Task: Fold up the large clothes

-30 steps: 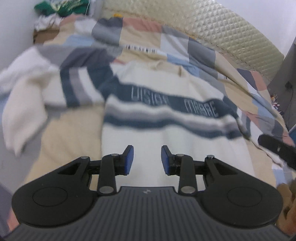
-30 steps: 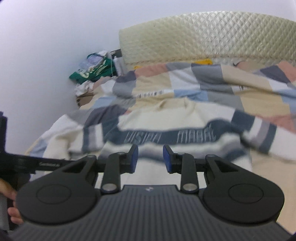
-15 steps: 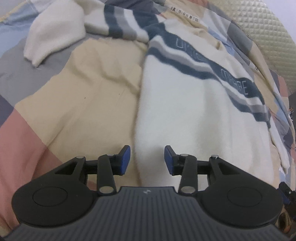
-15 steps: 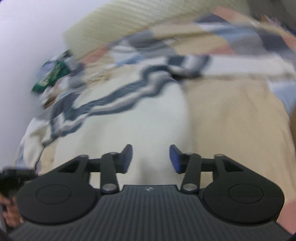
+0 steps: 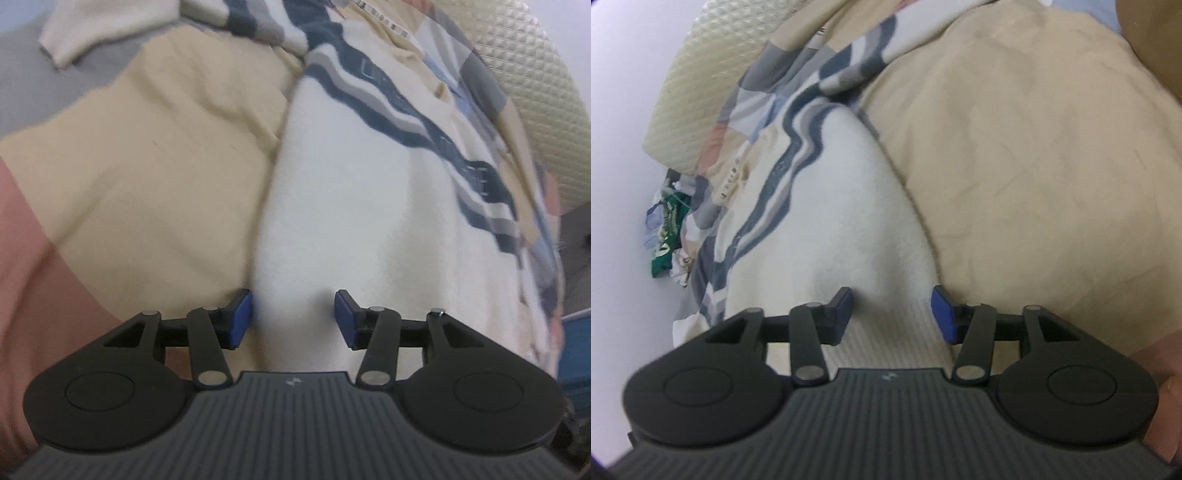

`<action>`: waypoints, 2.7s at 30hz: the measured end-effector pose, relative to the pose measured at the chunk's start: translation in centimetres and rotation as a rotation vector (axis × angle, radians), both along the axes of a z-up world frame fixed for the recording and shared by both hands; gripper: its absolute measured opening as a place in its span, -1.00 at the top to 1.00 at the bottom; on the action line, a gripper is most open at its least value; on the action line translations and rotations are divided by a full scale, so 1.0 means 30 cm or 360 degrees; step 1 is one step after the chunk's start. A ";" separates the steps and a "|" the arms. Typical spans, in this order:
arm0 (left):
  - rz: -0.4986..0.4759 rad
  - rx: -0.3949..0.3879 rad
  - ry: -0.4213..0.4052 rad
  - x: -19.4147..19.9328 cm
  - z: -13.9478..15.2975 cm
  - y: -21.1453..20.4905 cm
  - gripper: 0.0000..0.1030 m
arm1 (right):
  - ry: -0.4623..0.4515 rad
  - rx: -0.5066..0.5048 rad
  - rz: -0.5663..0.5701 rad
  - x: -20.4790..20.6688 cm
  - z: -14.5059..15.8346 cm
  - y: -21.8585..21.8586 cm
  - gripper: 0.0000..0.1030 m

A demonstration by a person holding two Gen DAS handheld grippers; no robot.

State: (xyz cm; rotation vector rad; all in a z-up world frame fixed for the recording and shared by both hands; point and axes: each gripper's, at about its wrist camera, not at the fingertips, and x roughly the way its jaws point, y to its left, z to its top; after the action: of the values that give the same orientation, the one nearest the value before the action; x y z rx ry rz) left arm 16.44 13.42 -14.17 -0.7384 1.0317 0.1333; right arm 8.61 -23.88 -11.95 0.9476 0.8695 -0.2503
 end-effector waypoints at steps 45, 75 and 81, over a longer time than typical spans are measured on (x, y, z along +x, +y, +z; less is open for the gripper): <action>-0.0289 0.0137 -0.0179 -0.110 0.343 0.157 0.73 | 0.0081 -0.0534 0.0770 -0.027 0.378 0.168 0.83; -0.0386 0.0598 -0.0308 -0.010 0.485 -0.114 -0.12 | -0.0033 -0.0636 0.0599 0.059 0.328 0.196 0.04; -0.0467 0.0625 -0.0488 0.106 0.483 -0.302 -0.12 | -0.0181 -0.0770 0.0570 0.159 0.319 0.230 0.05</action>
State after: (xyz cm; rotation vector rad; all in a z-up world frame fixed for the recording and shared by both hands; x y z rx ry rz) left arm 19.61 4.35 0.33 -0.2356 0.7773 -0.0321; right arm 13.39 -16.98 -2.37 0.3439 0.8080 -0.0882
